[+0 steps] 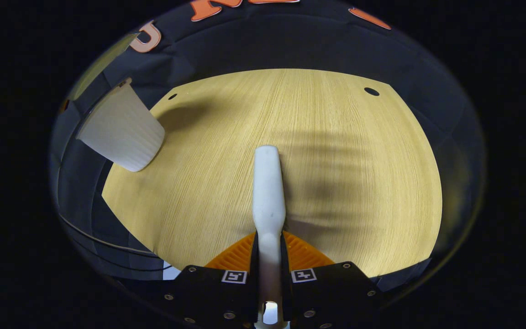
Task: Pick up the small broom and dustpan from the desktop, sweep the trash into the dustpan with the broom, and then empty the trash into the garbage bin.
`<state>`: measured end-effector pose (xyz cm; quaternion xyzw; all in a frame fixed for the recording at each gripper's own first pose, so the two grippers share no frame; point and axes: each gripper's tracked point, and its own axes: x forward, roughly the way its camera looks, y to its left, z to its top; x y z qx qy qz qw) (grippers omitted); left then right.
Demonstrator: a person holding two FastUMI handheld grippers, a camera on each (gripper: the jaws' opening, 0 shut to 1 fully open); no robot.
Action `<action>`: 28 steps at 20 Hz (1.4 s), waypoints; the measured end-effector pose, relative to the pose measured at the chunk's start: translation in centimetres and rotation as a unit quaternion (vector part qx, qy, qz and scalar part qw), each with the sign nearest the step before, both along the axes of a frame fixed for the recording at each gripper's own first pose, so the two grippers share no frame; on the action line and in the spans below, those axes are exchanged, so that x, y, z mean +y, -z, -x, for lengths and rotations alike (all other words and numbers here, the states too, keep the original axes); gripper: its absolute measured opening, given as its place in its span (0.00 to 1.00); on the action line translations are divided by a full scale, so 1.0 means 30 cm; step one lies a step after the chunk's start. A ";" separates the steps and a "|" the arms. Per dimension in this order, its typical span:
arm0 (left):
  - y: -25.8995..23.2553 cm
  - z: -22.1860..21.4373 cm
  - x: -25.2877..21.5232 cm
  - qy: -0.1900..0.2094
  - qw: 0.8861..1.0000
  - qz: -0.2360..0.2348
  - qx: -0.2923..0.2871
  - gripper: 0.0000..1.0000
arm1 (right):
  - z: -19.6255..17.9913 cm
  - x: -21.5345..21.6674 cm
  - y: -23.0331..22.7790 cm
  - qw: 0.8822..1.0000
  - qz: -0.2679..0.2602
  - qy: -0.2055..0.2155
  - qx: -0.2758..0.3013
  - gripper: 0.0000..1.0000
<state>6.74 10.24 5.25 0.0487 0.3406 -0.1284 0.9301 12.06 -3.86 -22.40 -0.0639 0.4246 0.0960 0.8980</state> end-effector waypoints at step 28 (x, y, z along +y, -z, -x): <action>0.838 -0.044 -0.341 -0.163 0.971 0.053 0.164 0.29 | -0.002 -0.084 0.046 0.996 0.068 0.049 -0.021 0.21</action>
